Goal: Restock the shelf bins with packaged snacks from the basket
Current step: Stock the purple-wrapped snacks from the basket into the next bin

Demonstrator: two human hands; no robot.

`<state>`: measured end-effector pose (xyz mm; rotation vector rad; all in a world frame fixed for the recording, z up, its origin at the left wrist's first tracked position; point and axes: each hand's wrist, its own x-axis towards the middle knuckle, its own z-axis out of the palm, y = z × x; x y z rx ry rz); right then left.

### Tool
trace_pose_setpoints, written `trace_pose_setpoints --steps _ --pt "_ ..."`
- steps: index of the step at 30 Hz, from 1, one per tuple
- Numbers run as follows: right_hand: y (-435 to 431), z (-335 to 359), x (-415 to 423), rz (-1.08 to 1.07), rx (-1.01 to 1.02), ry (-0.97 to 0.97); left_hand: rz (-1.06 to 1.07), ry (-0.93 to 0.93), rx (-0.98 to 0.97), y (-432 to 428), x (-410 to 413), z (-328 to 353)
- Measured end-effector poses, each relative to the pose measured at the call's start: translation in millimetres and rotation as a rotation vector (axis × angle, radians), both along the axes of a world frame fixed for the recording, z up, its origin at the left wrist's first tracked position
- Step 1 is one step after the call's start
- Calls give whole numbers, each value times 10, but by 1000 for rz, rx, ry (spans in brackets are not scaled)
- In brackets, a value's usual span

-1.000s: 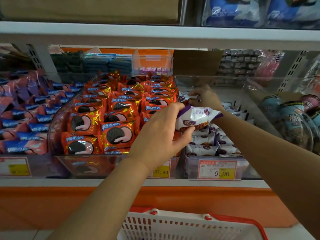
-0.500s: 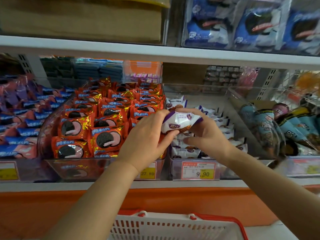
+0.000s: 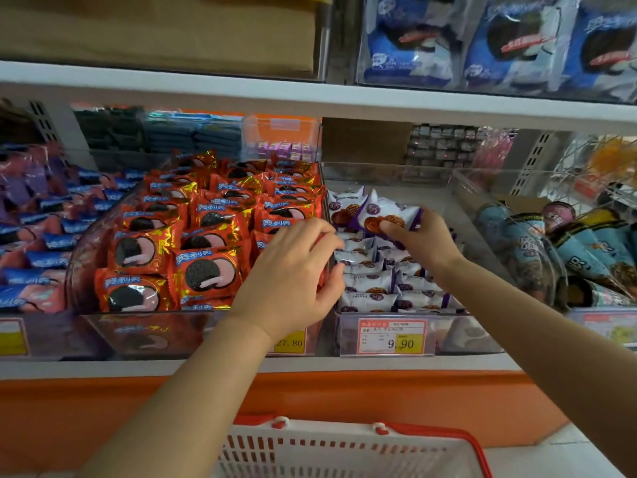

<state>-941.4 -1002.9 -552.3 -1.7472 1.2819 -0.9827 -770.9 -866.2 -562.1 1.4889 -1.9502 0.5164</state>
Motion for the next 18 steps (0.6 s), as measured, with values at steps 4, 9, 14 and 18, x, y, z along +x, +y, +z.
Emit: trace_pose_setpoints --steps 4,9,14,18 --pt "-179 48 303 16 -88 182 5 -3 18 8 -12 14" --pt "-290 -15 510 41 -122 331 11 -4 37 21 -23 31" --pt "-305 33 555 47 -83 371 8 -2 42 15 -19 31" --pt "-287 12 571 25 -73 371 12 3 51 15 -24 31"
